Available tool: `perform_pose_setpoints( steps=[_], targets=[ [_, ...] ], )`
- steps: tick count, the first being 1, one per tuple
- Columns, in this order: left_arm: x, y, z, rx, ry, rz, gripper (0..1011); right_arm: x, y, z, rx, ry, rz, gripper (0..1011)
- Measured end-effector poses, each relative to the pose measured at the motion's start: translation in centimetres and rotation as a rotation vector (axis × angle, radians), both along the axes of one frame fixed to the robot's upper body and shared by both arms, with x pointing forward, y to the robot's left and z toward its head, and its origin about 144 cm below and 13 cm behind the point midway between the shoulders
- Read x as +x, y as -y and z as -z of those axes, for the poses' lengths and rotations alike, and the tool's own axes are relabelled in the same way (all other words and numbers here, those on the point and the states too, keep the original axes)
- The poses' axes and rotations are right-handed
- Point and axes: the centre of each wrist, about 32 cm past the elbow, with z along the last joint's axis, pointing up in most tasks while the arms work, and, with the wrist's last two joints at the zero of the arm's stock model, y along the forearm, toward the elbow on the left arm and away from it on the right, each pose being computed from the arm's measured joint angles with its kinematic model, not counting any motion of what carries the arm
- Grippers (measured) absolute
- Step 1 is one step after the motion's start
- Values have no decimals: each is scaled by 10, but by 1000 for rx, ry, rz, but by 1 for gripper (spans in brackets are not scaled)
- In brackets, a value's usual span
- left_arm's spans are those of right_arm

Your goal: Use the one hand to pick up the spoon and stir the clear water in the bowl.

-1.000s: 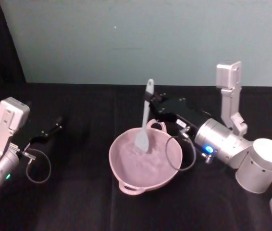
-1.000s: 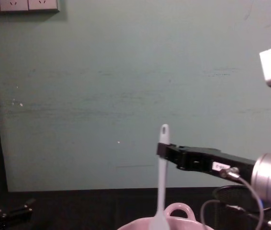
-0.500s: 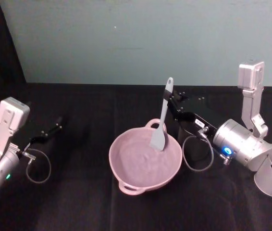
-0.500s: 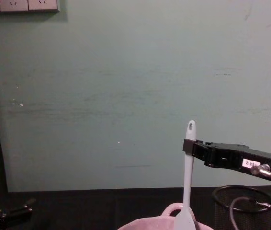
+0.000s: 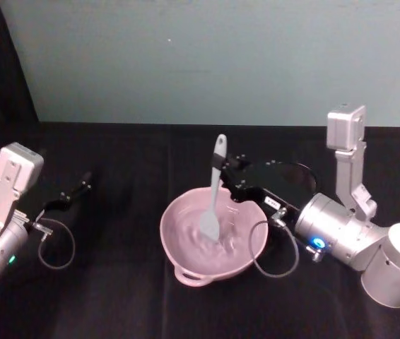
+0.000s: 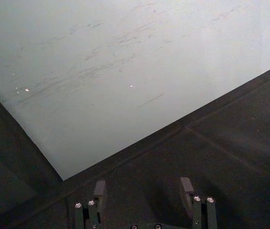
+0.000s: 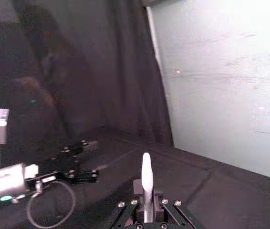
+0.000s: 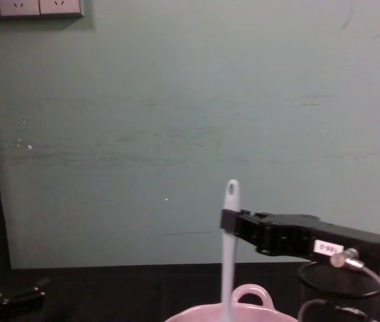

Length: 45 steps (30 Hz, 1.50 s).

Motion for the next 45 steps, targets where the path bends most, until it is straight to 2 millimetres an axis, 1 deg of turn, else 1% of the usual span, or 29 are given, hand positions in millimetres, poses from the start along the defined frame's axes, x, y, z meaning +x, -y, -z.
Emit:
perform_pose_setpoints(
  steps=[7, 15, 18, 22, 24, 25, 27, 34, 38, 42, 45],
  targets=[
    [0, 0, 0, 0, 0, 0, 1005, 3, -15, -2, 12, 4, -41, 110],
    [0, 0, 0, 0, 0, 0, 1005, 19, -22, -2, 9, 14, -29, 110],
    [0, 0, 0, 0, 0, 0, 1005, 24, -21, -2, 3, 17, -15, 110],
    [0, 0, 0, 0, 0, 0, 1005, 33, -15, -3, -9, 21, 16, 110],
    [0, 0, 0, 0, 0, 0, 1005, 36, -9, -4, -16, 24, 39, 110],
    [0, 0, 0, 0, 0, 0, 1005, 36, -9, -4, -16, 24, 39, 110],
    [0, 0, 0, 0, 0, 0, 1005, 38, 1, -6, -22, 29, 69, 110],
    [0, 0, 0, 0, 0, 0, 1005, 32, 17, -8, -33, 32, 97, 110],
    [0, 0, 0, 0, 0, 0, 1005, 26, 20, -8, -39, 30, 94, 110],
    [0, 0, 0, 0, 0, 0, 1005, 22, 19, -9, -47, 27, 76, 110],
    [0, 0, 0, 0, 0, 0, 1005, 15, 12, -10, -60, 25, 29, 110]
  ],
)
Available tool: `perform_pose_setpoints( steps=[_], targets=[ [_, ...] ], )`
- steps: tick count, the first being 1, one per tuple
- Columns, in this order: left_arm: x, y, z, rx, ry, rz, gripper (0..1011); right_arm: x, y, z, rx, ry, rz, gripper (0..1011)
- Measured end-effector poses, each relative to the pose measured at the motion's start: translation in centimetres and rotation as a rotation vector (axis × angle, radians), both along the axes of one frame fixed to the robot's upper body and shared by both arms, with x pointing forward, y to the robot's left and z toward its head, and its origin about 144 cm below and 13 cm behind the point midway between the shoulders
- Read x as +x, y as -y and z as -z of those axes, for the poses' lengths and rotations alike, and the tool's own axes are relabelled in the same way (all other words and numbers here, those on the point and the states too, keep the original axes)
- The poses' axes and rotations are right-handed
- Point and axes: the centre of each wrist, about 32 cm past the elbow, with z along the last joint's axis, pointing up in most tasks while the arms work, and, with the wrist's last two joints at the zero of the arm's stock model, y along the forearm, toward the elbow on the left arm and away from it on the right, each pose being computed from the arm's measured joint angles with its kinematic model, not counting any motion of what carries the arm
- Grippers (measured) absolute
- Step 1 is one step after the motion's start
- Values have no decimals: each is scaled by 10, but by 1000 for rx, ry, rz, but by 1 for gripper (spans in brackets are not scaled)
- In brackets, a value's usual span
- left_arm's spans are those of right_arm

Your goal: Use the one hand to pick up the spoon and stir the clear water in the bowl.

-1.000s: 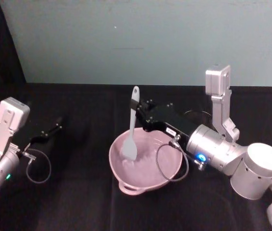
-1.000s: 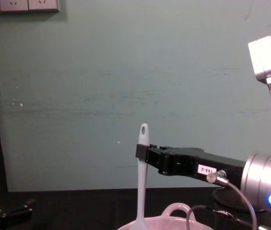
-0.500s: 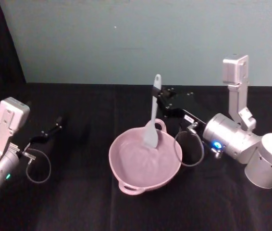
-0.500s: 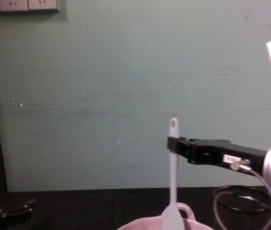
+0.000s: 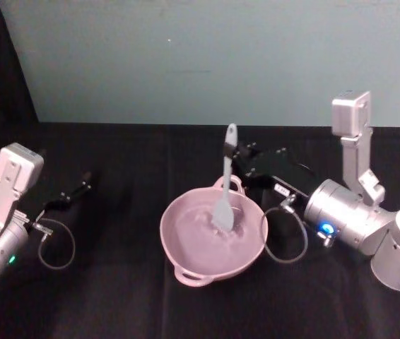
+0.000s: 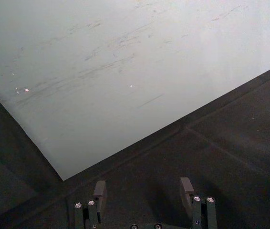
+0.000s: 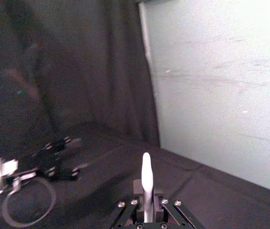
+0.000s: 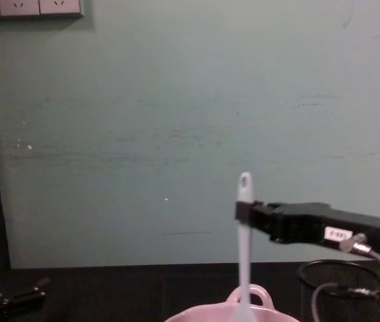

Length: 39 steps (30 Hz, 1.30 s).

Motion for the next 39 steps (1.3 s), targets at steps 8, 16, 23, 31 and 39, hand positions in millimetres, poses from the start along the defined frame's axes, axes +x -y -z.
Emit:
perform_pose_setpoints(
  steps=[8, 16, 23, 31, 39],
  targets=[
    [0, 0, 0, 0, 0, 0, 1005, -10, -18, -3, -26, -12, -88, 110],
    [0, 0, 0, 0, 0, 0, 1005, -14, -24, -4, 8, -22, -115, 110],
    [0, 0, 0, 0, 0, 0, 1005, -16, -18, -12, 40, 1, -100, 110],
    [0, 0, 0, 0, 0, 0, 1005, -12, -3, -34, 59, 50, -58, 110],
    [0, 0, 0, 0, 0, 0, 1005, -8, 16, -55, 55, 73, -23, 110]
  ],
)
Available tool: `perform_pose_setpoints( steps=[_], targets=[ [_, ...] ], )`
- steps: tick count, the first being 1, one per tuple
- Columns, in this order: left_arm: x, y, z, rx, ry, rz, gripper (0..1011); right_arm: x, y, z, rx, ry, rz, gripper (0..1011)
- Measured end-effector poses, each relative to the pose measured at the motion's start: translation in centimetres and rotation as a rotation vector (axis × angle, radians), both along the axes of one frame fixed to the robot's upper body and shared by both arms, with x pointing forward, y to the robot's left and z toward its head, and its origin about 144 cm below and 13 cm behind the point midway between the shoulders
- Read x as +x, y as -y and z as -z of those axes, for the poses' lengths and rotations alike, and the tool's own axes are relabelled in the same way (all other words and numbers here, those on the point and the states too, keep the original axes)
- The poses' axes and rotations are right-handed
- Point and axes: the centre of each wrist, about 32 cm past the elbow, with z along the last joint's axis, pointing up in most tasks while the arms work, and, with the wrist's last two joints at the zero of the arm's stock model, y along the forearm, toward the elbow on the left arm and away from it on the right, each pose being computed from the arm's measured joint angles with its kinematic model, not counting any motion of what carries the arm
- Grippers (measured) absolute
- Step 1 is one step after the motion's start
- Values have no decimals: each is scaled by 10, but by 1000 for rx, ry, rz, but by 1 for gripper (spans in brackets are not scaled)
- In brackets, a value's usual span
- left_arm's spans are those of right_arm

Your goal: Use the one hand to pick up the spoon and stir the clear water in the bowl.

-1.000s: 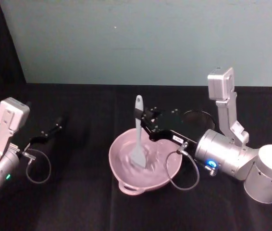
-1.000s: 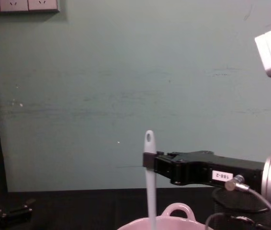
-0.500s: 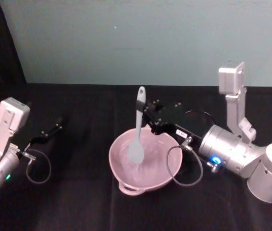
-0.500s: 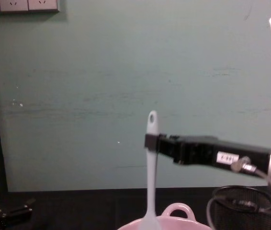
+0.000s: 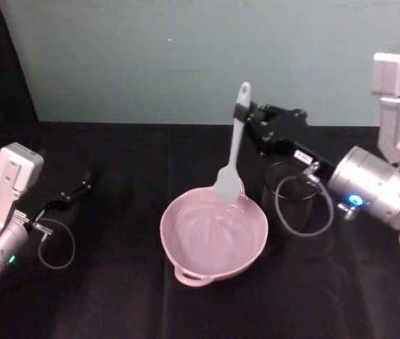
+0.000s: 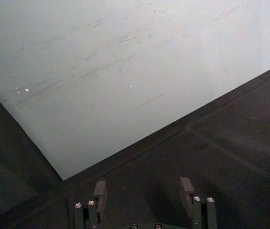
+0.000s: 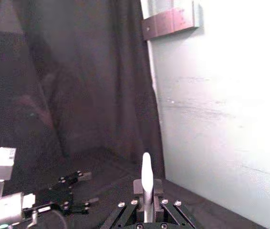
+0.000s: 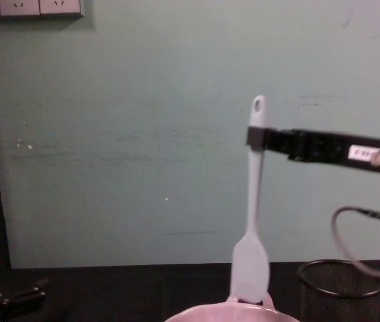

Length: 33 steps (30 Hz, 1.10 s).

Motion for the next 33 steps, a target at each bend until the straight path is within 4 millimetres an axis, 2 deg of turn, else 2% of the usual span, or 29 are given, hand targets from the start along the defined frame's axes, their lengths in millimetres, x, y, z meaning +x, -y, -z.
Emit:
perform_pose_setpoints(
  steps=[9, 19, 25, 33],
  targets=[
    [0, 0, 0, 0, 0, 0, 1005, 2, 32, -20, 10, 3, 59, 110],
    [0, 0, 0, 0, 0, 0, 1005, -1, 60, -29, 18, 5, 132, 110],
    [0, 0, 0, 0, 0, 0, 1005, 1, 69, -18, 25, -32, 163, 110],
    [0, 0, 0, 0, 0, 0, 1005, 7, 78, 19, 85, -114, 181, 110]
  ],
)
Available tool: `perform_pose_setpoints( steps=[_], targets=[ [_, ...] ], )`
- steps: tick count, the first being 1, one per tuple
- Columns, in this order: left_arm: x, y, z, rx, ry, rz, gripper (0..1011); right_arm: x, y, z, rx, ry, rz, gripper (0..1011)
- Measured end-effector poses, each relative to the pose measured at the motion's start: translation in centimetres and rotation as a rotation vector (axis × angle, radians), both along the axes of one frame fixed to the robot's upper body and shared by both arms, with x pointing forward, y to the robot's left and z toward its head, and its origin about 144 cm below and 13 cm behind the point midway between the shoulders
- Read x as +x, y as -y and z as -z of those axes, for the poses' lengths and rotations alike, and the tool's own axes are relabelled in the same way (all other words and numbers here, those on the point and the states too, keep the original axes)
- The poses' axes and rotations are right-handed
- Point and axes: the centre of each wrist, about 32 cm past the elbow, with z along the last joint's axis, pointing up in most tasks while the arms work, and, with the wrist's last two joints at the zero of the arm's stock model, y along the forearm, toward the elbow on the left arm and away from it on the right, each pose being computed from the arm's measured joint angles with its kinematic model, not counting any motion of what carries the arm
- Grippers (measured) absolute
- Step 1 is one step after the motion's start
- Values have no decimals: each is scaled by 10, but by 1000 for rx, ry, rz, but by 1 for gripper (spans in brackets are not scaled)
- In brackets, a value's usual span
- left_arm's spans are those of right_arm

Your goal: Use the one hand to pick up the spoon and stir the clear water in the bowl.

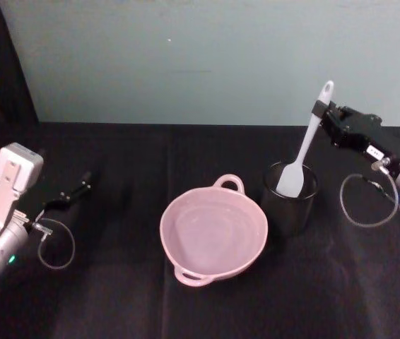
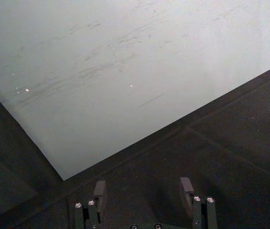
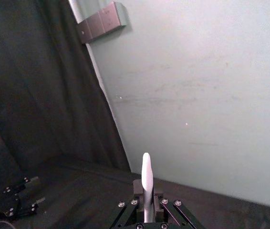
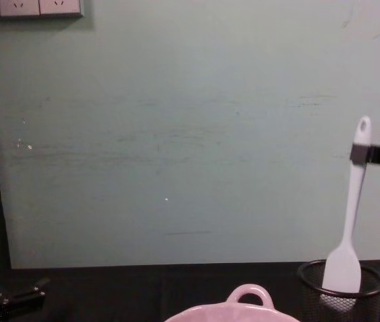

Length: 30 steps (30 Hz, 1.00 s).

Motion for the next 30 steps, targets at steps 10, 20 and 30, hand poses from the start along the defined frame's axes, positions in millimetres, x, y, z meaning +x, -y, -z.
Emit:
perform_pose_setpoints(
  steps=[10, 20, 30],
  targets=[
    [0, 0, 0, 0, 0, 0, 1005, 5, 5, 34, 81, -76, -13, 110],
    [0, 0, 0, 0, 0, 0, 1005, 10, 8, 49, 109, -120, -15, 110],
    [0, 0, 0, 0, 0, 0, 1005, 15, 9, 59, 153, -157, -19, 246]
  ],
)
